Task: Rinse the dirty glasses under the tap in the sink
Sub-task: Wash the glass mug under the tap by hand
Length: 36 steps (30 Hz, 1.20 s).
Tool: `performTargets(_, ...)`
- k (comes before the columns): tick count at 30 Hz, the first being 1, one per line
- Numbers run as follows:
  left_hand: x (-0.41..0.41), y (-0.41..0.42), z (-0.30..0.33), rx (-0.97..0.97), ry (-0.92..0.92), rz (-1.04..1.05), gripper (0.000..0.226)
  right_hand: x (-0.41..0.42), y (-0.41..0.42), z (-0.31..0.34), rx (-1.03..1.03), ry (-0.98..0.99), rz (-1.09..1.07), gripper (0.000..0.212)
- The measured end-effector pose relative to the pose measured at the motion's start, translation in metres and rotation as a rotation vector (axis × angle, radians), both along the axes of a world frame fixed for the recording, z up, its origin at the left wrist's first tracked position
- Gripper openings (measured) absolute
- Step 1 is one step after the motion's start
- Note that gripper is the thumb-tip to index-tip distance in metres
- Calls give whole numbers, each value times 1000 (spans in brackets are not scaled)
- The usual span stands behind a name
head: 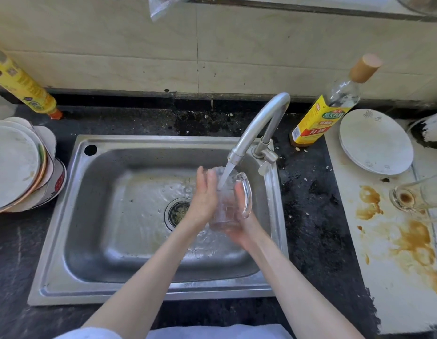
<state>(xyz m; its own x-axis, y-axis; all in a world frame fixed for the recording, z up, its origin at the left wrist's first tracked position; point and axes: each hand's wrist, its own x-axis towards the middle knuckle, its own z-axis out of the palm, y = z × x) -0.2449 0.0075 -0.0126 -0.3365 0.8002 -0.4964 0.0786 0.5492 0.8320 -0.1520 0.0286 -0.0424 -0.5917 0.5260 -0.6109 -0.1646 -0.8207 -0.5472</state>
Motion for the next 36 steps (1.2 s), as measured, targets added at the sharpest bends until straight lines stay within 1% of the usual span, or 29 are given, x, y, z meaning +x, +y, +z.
performTargets(1,4,-2,1,20,1,-21,64,1,2,-3,9,-5,-26,64)
performTargets(3,14,-12,-5,174,13,-93,81,4,5,-5,2,-61,-117,50)
performTargets(4,17,-15,-10,206,38,-111,87,6,6,-6,27,-124,-139,44)
performTargets(5,17,-16,-13,202,43,-113,89,9,7,-7,67,-167,-131,42)
performTargets(6,15,-15,-14,192,26,-117,86,10,7,-5,113,-178,-98,46)
performTargets(8,10,-8,-10,99,-38,-65,81,9,4,1,163,-114,-6,66)
performTargets(9,5,-5,-11,27,-77,-21,87,8,2,6,171,-68,58,74)
performTargets(10,-1,-2,-10,-14,-113,10,95,8,2,10,192,-59,105,77)
performTargets(11,-6,-2,-9,-25,-157,29,102,9,3,13,215,-63,128,74)
performTargets(12,-10,-4,-9,-8,-222,50,105,11,4,14,233,-70,145,64)
performTargets(13,-13,-6,-12,5,-280,73,101,13,6,14,233,-84,149,52)
performTargets(14,-13,-9,-13,20,-325,89,92,17,9,12,211,-89,151,43)
performTargets(16,-13,-12,-16,36,-338,104,74,22,12,9,146,-89,149,35)
performTargets(17,-13,-13,-17,34,-332,125,73,23,14,8,128,-94,156,33)
performTargets(19,-12,-14,-19,33,-305,157,85,25,18,10,122,-114,173,29)
performTargets(20,-11,-15,-16,40,-294,167,87,26,20,11,125,-125,189,28)
performTargets(22,-10,-18,-17,48,-268,201,78,25,24,14,154,-179,226,23)
performTargets(25,-11,-21,-23,44,-246,252,63,27,34,11,232,-349,242,18)
performTargets(26,-12,-21,-25,45,-254,261,59,29,39,8,234,-393,208,19)
performTargets(27,-14,-21,-26,46,-252,258,62,32,46,5,180,-406,135,21)
performTargets(29,-15,-21,-25,36,-179,202,81,39,60,3,13,-385,-53,22)
performTargets(30,-16,-21,-23,42,-134,164,85,42,66,3,-49,-381,-125,27)
performTargets(32,-16,-21,-20,75,-88,112,85,45,77,3,-120,-371,-199,42)
performTargets(33,-16,-21,-19,99,-71,89,87,44,81,5,-140,-351,-233,43)
performTargets(36,-15,-20,-17,166,5,16,94,39,88,11,-172,-309,-322,18)
